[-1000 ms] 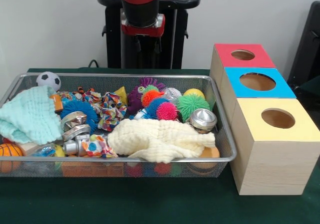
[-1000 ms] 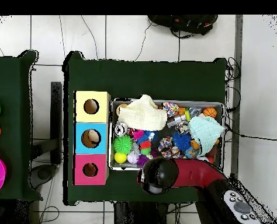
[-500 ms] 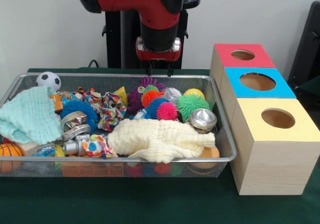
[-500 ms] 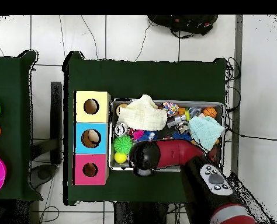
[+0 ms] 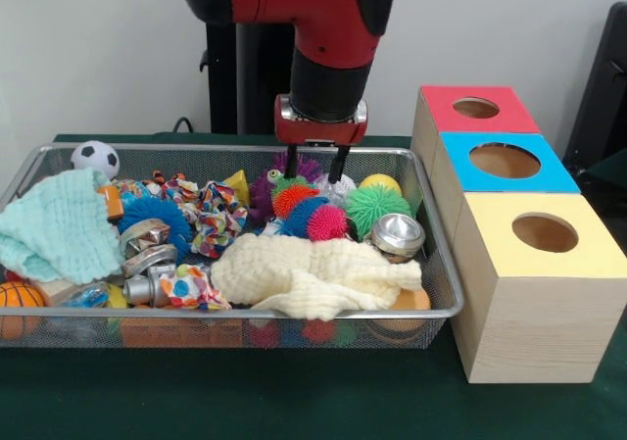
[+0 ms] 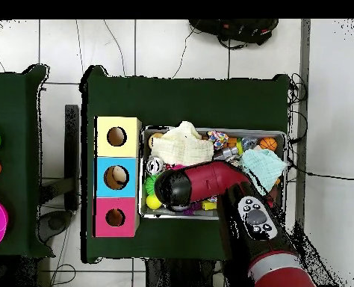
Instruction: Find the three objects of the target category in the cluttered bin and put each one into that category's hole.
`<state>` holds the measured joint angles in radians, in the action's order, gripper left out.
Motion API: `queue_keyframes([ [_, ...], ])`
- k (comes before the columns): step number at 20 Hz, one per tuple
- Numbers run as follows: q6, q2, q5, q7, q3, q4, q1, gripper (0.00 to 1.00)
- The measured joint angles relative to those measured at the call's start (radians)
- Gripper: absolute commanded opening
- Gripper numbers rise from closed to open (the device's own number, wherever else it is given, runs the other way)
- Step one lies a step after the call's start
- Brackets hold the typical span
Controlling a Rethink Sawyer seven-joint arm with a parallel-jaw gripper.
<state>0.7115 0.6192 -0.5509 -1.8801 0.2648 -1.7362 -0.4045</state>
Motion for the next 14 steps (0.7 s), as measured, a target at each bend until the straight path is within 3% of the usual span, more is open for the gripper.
queue_keyframes([
  [6, -0.006, 0.023, 0.000, 0.000, 0.000, 0.013, -0.024, 1.00],
  [14, -0.025, 0.035, -0.001, 0.000, 0.010, 0.013, -0.151, 1.00],
])
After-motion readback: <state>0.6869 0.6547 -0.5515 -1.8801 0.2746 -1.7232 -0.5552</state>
